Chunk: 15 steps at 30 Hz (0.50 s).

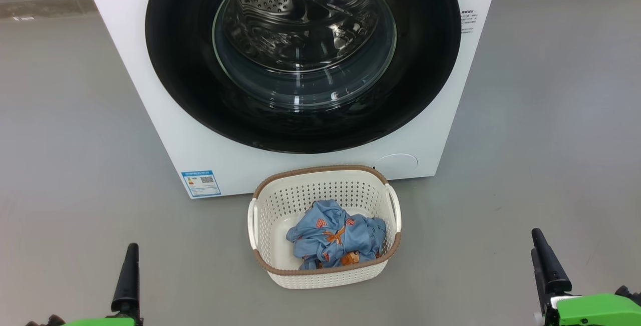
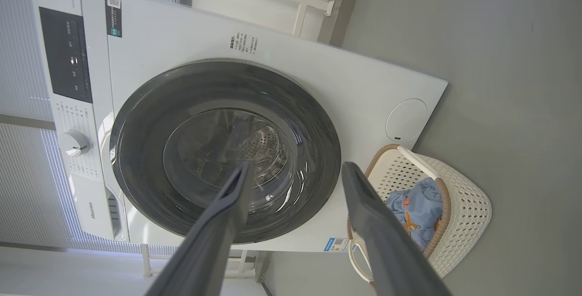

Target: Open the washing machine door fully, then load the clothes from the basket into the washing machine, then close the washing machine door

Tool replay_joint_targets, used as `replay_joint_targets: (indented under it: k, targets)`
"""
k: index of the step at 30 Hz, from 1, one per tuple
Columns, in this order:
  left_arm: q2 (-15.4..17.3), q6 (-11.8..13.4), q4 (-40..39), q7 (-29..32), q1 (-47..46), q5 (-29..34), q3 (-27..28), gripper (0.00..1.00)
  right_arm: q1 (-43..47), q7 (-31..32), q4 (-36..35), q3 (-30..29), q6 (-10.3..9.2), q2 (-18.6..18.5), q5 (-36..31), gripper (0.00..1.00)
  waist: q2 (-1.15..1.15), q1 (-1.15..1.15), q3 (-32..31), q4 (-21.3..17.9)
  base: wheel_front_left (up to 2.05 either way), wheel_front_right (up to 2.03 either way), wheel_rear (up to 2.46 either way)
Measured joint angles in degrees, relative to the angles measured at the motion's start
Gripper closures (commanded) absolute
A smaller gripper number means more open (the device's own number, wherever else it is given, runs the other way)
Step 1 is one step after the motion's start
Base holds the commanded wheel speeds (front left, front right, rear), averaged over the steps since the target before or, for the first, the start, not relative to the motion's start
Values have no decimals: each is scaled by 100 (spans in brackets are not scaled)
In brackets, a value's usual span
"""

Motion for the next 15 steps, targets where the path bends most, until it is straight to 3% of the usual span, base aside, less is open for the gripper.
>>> replay_joint_targets:
  k: [15]
  targets:
    - [-2, 0, -238, -229, -1, 1656, -13, 0, -40, -209, 3, -44, 1, -82, -1633, 0, 0, 0, -12, 3, 0, 0, 0]
